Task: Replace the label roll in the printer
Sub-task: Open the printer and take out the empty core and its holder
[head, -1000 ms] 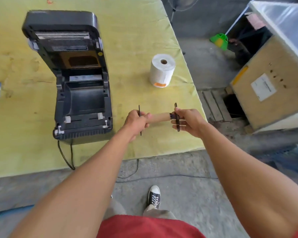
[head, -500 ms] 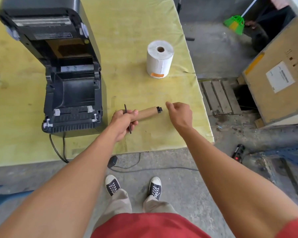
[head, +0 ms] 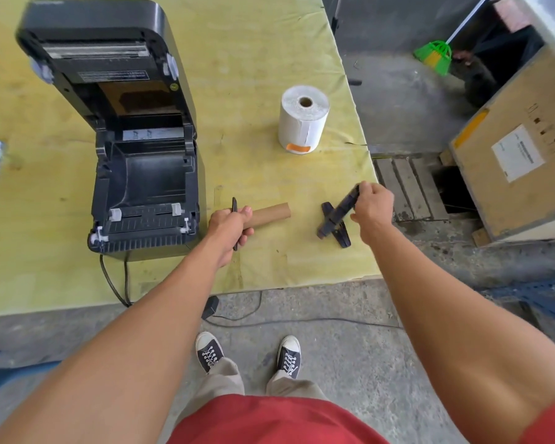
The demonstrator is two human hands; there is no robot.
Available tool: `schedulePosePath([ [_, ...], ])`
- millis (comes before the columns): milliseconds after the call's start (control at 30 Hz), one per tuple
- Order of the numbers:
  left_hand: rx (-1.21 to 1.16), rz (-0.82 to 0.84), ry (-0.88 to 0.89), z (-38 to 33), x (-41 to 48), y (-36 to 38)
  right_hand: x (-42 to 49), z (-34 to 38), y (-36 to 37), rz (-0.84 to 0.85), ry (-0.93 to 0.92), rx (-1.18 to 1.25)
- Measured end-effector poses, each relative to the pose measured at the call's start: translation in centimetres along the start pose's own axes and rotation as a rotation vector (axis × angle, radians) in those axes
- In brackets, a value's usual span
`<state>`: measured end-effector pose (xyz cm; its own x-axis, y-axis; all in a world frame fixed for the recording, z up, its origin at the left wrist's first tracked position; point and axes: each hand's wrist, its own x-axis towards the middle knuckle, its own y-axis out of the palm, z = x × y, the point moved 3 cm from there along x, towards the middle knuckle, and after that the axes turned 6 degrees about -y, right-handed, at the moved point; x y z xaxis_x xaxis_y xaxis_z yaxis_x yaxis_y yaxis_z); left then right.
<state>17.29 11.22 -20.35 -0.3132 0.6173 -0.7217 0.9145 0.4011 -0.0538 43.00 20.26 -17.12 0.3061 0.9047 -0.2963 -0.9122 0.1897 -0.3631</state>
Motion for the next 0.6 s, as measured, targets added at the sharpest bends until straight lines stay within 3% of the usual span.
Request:
schedulePosePath([
  [100, -0.009, -0.008, -0.006, -0.2, 0.1, 0.0, -0.4, 0.4, 1.2, 0.366, -0.129, -0.218],
  [167, -0.004, 0.006, -0.001, -0.4, 0.1, 0.5, -1.2, 0.5, 2.9, 0.498, -0.146, -0.239],
  [333, -0.007, 0.009, -0.009, 0.0, -0.2, 0.5, -1.7, 0.2, 6.2, 0.474, -0.176, -0.285],
  [467, -0.026, -0.027, -0.02, 0.3, -0.1, -0.4, -1.4, 0.5, 5.7, 0.351, -0.19, -0.305],
  [533, -0.057, -0.039, -0.021, 0.1, -0.2, -0.4, -1.8, 0.7, 5.6, 0.443, -0.051, -0.141],
  [600, -0.082, -0.043, -0.018, -0.3, -0.5, 0.0, -2.7, 0.8, 5.8, 0.642, 0.087, -0.083],
])
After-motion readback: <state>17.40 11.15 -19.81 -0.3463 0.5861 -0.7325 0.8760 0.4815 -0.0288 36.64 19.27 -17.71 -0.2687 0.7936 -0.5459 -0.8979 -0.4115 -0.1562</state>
